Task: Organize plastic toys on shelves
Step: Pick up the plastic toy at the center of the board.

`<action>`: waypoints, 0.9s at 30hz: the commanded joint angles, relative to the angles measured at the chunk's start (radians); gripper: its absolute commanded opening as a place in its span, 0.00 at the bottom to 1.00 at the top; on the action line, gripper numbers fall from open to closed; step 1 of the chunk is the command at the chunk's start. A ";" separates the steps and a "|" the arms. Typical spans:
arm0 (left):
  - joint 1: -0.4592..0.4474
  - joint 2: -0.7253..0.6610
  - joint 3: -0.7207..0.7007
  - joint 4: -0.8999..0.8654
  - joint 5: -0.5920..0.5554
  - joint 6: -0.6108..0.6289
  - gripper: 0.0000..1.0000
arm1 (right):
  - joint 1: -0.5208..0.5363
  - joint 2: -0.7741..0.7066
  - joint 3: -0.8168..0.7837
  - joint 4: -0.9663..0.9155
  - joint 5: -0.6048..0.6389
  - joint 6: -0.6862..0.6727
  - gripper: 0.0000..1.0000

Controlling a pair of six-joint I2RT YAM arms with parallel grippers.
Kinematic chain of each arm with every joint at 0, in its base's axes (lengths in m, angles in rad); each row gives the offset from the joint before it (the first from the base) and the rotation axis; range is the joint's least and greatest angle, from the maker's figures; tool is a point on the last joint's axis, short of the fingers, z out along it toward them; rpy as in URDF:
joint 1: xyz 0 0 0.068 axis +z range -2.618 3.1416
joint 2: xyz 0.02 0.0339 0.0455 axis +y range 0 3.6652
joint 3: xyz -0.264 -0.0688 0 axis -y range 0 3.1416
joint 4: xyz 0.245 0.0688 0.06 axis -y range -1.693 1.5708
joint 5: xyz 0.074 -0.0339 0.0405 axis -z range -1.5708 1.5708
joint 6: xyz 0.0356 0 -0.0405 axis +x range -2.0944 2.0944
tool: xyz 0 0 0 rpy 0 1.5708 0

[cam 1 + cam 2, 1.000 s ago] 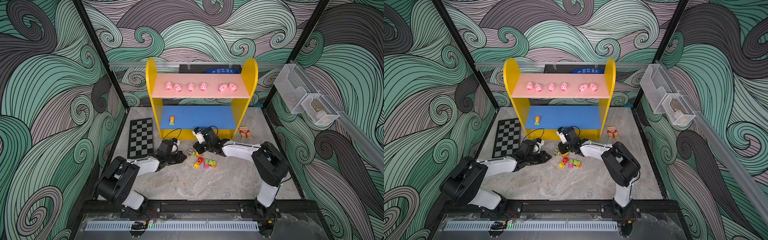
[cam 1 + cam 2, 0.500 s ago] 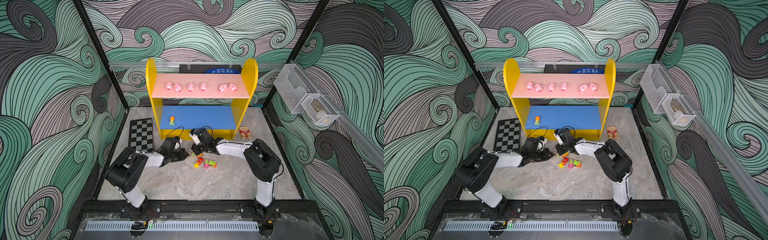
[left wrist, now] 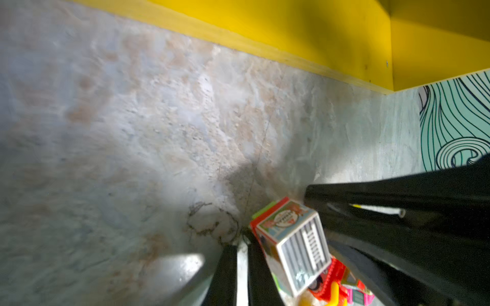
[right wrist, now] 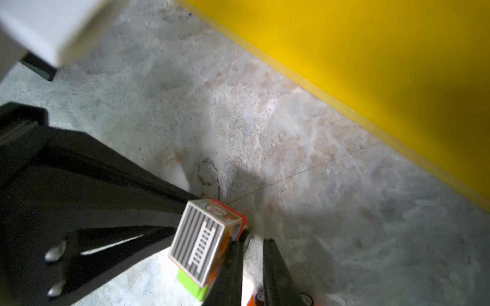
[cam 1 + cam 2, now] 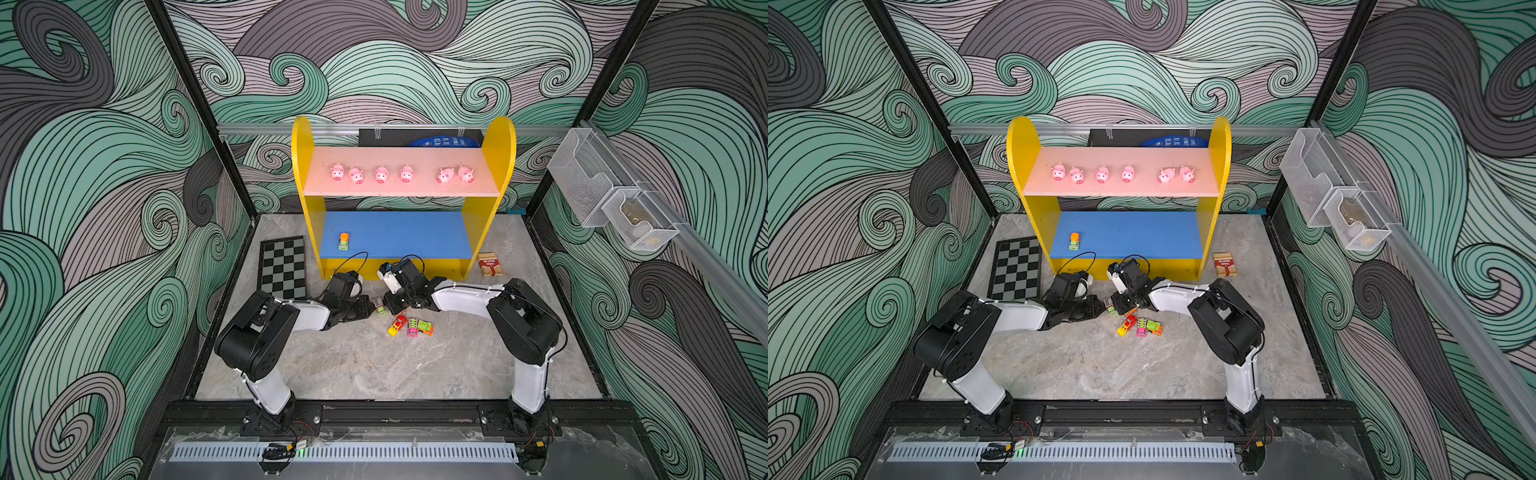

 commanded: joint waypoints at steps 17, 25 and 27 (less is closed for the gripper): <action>-0.008 -0.191 0.043 -0.188 -0.130 0.085 0.31 | -0.028 -0.128 -0.028 -0.013 -0.068 0.073 0.25; -0.112 -0.224 0.048 -0.195 -0.208 0.084 0.47 | -0.098 -0.250 -0.112 0.010 -0.018 0.112 0.31; -0.146 -0.205 0.063 -0.201 -0.252 0.074 0.49 | -0.123 -0.289 -0.154 0.039 -0.017 0.128 0.33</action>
